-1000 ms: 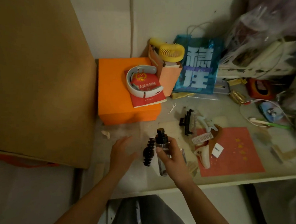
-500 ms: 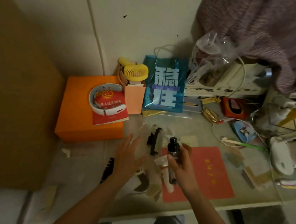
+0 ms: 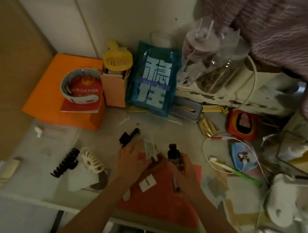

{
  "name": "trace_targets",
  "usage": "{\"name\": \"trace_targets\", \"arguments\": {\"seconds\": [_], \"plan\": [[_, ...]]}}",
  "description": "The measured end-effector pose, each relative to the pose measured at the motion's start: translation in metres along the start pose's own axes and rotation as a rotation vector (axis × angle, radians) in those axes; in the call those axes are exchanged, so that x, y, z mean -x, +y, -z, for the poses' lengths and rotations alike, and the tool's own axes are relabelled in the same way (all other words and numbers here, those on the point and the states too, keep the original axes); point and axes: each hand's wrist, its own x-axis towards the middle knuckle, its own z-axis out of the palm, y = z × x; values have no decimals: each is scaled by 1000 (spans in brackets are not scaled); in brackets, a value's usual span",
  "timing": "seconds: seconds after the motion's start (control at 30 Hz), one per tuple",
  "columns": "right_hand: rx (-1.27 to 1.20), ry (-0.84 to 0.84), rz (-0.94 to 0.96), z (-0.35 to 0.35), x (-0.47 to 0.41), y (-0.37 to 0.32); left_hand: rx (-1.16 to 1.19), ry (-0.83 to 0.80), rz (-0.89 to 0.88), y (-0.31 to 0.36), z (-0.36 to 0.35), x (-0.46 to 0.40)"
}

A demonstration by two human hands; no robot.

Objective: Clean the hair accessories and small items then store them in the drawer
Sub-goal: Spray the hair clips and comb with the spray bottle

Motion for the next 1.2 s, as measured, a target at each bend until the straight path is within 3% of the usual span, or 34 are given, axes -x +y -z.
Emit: {"name": "trace_targets", "arguments": {"seconds": [0.3, 0.5, 0.73, 0.97, 1.2], "plan": [[-31, -62, -45, 20, -15, 15, 5, -40, 57, 23, -29, -22], [-61, -28, -82, 27, -20, 23, -119, 12, 206, 27, -40, -41], [-85, -13, -123, 30, -19, 27, -86, 11, 380, 31, -52, -57], [-55, 27, -118, 32, -17, 23, 230, 60, 502, 34, -42, -57], [-67, 87, -70, 33, -12, 0, 651, 115, 514, 63, 3, -51]]}}
